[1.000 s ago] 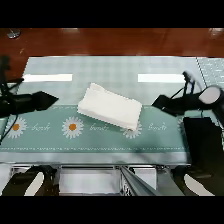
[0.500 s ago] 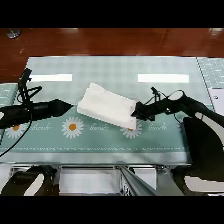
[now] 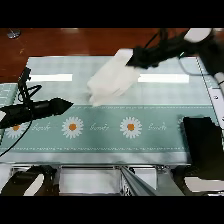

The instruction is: Fold the shirts.

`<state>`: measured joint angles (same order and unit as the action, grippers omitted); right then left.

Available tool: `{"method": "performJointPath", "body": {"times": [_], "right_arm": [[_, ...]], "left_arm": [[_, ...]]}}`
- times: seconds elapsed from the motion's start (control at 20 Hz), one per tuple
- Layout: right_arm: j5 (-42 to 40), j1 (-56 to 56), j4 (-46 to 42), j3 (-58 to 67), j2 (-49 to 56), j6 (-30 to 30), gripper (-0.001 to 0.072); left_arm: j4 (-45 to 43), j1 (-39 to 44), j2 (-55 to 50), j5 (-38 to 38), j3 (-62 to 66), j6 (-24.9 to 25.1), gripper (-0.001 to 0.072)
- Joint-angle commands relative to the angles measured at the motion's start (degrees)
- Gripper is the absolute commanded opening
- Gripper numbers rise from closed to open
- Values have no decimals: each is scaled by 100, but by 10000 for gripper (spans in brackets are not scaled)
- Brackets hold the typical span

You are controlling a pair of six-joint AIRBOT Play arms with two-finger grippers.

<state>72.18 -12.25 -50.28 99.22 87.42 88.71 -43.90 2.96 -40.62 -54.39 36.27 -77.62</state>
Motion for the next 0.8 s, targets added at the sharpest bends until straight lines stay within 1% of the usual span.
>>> {"method": "performJointPath", "body": {"times": [0.0, 0.2, 0.25, 0.35, 0.4, 0.45, 0.55, 0.65, 0.75], "right_arm": [[1117, 450, -1386, 1703, -109, 1005, 23], [1908, 1497, -1668, 1537, -861, 1652, 23], [2146, 1762, -2059, 1510, -1051, 1823, 22], [2885, 2326, -3108, 1508, -1416, 1858, 22], [3392, 2662, -3556, 1480, -1565, 1766, 22], [3425, 3010, -3648, 1309, -1794, 1639, 23], [3432, 3762, -3602, 494, -2479, 1674, 23], [3429, 4590, -3698, -754, -3305, 1517, 23], [3429, 5423, -4041, -2083, -4151, 1443, 23]], "left_arm": [[-2, 0, -20, 17, 0, 2, 20], [0, 0, -20, 17, -2, 2, 20], [-2, 0, -17, 17, 0, 2, 20], [-2, 0, -17, 22, 0, 4, 21], [-2, -2, -20, 28, -2, 4, 21], [-2, 0, -22, 44, -2, 4, 20], [-2, 0, -28, 44, -2, 4, 21], [-2, 2, -31, 39, -2, 4, 20], [-2, 4, -33, 48, -2, 7, 20]]}}
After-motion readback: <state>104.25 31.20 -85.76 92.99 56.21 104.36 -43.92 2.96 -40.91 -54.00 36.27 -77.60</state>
